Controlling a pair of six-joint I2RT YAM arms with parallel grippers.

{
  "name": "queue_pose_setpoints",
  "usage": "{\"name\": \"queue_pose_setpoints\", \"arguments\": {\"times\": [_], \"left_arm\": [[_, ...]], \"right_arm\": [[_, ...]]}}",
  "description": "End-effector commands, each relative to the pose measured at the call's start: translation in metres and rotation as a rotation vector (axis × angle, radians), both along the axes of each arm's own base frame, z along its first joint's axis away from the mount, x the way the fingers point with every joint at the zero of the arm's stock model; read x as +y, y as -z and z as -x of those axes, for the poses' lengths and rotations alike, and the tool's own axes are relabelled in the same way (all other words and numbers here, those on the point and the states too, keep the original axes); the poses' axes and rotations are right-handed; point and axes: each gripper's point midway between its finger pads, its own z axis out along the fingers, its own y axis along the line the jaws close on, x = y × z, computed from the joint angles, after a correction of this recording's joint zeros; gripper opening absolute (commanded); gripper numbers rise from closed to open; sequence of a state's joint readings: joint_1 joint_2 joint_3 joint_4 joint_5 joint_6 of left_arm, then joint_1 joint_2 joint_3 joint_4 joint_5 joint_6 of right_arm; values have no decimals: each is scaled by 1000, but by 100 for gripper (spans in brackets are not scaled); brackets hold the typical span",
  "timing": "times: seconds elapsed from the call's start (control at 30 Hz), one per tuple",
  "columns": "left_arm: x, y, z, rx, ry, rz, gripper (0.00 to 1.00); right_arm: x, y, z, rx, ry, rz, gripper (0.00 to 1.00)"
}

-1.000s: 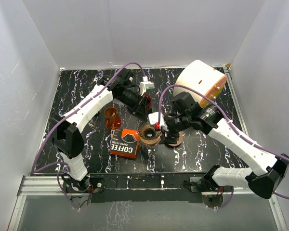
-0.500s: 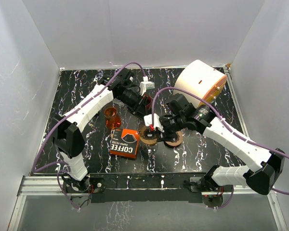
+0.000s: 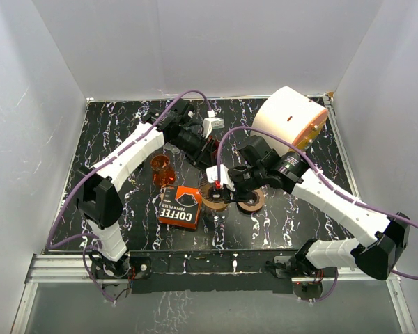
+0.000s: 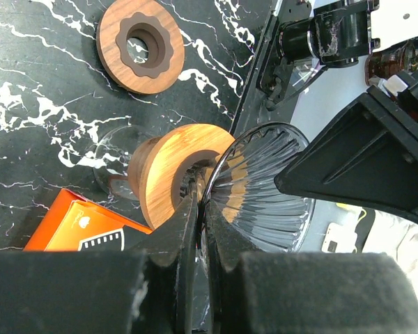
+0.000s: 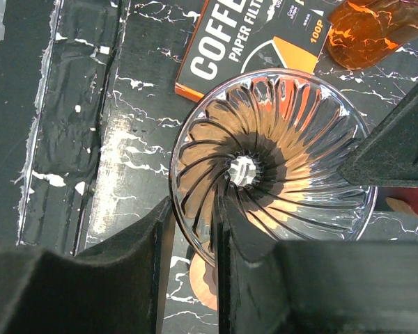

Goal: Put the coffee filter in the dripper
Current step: Place the coffee dripper on the coffee server.

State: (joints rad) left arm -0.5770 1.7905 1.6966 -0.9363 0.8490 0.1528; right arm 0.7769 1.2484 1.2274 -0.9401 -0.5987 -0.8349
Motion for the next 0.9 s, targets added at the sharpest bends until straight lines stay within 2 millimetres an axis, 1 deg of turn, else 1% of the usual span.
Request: {"name": "queue_pose_setpoints", "arguments": {"times": [0.0,0.37,0.67,0.87], "left_arm": [[10,10,9,4,-6,-62,0],[17,25,14,-5,13,-84,0],[19,28,23,-60,67,-66,0],[20,32,30,-81,95,-74,0]], "right_arm": [[0,5,-4,4,22,12,21],[-5,16,-3,22,40,44,20],[-10,25,-3,22,50,68,20],[-16,38,0,35,60,100,20]]}}
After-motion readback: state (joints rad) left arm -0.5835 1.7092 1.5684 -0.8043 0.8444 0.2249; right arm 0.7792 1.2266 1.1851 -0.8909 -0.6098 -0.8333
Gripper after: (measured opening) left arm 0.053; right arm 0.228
